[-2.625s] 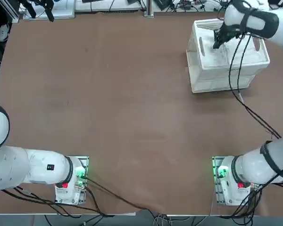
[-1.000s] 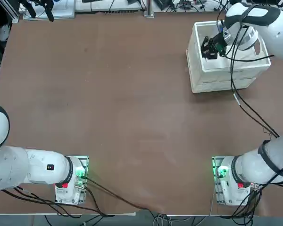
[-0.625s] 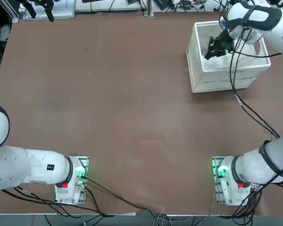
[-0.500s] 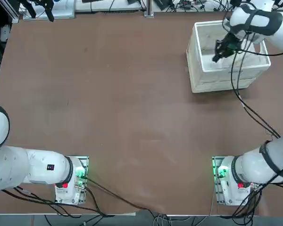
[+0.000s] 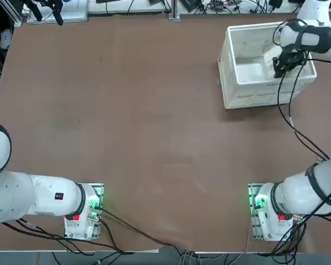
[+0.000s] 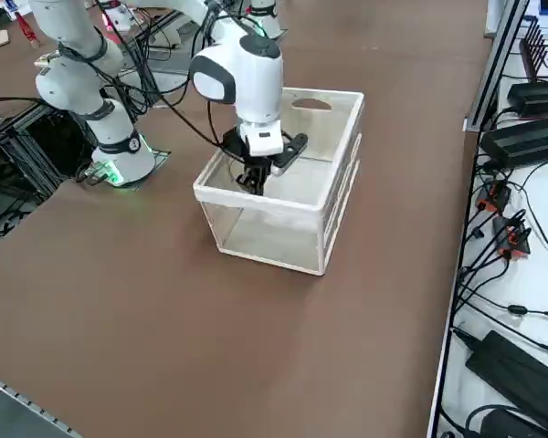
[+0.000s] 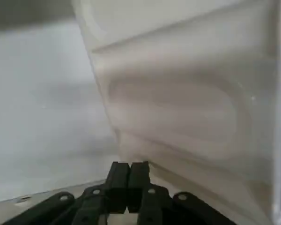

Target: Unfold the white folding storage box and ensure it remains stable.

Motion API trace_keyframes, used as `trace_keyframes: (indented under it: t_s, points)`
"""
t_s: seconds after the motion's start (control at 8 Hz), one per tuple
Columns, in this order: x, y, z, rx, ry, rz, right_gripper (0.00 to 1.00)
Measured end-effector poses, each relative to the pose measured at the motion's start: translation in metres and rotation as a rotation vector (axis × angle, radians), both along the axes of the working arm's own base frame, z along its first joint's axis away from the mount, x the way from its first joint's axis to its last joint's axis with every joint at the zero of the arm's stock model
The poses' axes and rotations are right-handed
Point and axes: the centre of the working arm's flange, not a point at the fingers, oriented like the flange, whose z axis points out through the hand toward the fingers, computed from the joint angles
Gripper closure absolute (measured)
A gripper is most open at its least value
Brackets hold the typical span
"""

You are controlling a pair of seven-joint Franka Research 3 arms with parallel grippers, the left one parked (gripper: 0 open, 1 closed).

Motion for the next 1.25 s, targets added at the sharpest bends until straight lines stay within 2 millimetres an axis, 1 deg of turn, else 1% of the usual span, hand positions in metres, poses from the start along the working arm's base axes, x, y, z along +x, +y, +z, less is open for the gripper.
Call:
trace_keyframes:
  t_s: [0.12,0.25,0.38,0.5,0.62,0.75,0.88,1.0,1.12,1.25]
  points:
    - [-0.003,-0.016,-0.011,-0.052,0.031,0.03,0.98]
    - [-0.004,-0.024,-0.022,-0.098,0.057,0.067,0.98]
    - [-0.003,-0.02,-0.028,-0.124,0.071,0.096,0.98]
    - [-0.001,-0.019,-0.029,-0.138,0.072,0.105,0.98]
    - [0.004,-0.018,-0.024,-0.141,0.069,0.106,0.98]
    - [0.011,-0.016,-0.011,-0.145,0.086,0.098,0.98]
    - [0.023,-0.012,0.017,-0.139,0.106,0.075,0.98]
    - [0.036,-0.005,0.061,-0.109,0.1,0.039,0.96]
    - [0.044,0.002,0.111,-0.06,0.065,0.012,0.94]
    - [0.047,0.009,0.157,-0.017,0.008,-0.003,0.83]
